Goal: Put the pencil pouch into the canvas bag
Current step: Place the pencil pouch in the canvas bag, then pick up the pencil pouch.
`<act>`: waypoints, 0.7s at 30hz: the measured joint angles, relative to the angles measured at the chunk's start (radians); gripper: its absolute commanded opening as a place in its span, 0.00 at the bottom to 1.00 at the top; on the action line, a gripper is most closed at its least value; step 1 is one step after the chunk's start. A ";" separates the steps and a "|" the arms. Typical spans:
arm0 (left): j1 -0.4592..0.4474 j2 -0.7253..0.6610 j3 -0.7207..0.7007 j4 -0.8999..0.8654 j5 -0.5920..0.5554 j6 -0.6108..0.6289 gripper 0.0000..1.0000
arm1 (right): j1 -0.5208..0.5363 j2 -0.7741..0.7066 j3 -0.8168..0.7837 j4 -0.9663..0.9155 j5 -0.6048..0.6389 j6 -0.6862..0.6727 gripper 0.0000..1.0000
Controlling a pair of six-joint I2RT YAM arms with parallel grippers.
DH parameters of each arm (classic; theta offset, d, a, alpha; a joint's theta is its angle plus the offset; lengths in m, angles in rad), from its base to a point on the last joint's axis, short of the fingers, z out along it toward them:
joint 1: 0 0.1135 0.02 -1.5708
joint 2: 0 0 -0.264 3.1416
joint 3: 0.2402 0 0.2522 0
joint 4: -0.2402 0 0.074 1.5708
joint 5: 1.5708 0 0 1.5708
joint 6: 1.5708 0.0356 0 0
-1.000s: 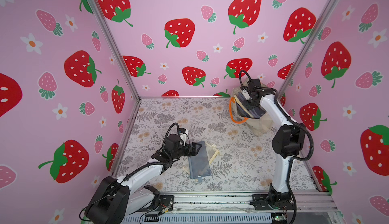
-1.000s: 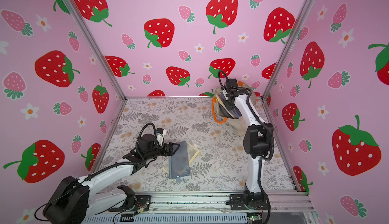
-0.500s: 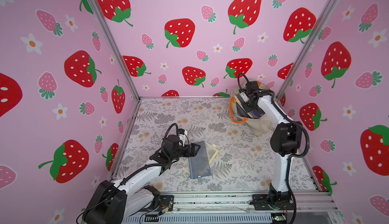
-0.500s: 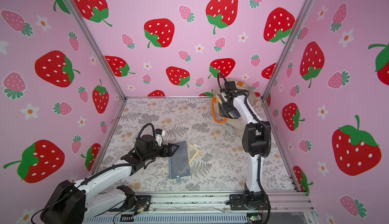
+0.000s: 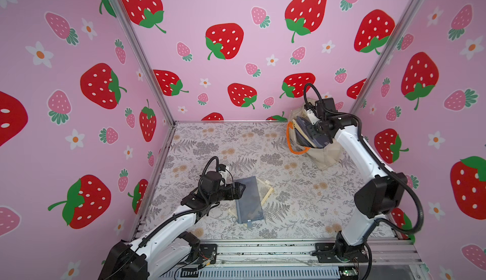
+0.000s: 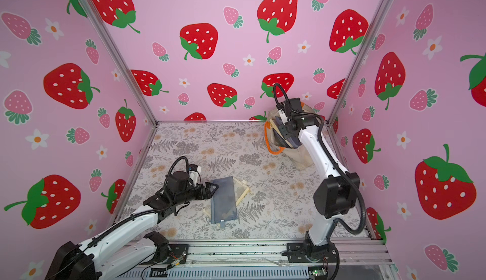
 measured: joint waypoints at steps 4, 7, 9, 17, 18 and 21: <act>0.000 0.058 0.000 -0.009 0.004 -0.002 0.92 | 0.154 -0.150 -0.202 0.077 -0.061 0.061 0.71; 0.000 0.084 0.000 -0.007 0.005 -0.005 0.91 | 0.238 -0.227 -0.415 0.191 -0.233 0.159 0.71; 0.000 0.101 0.000 0.003 0.008 -0.008 0.89 | 0.253 -0.232 -0.547 0.270 -0.349 0.238 0.71; 0.002 0.217 -0.003 0.068 0.028 -0.032 0.76 | 0.315 -0.031 -0.778 0.559 -0.620 0.474 0.69; 0.002 0.225 -0.006 0.079 0.032 -0.036 0.74 | 0.332 -0.016 -0.785 0.590 -0.643 0.496 0.69; 0.002 0.227 -0.027 0.117 0.043 -0.053 0.72 | 0.367 0.005 -0.789 0.678 -0.696 0.546 0.69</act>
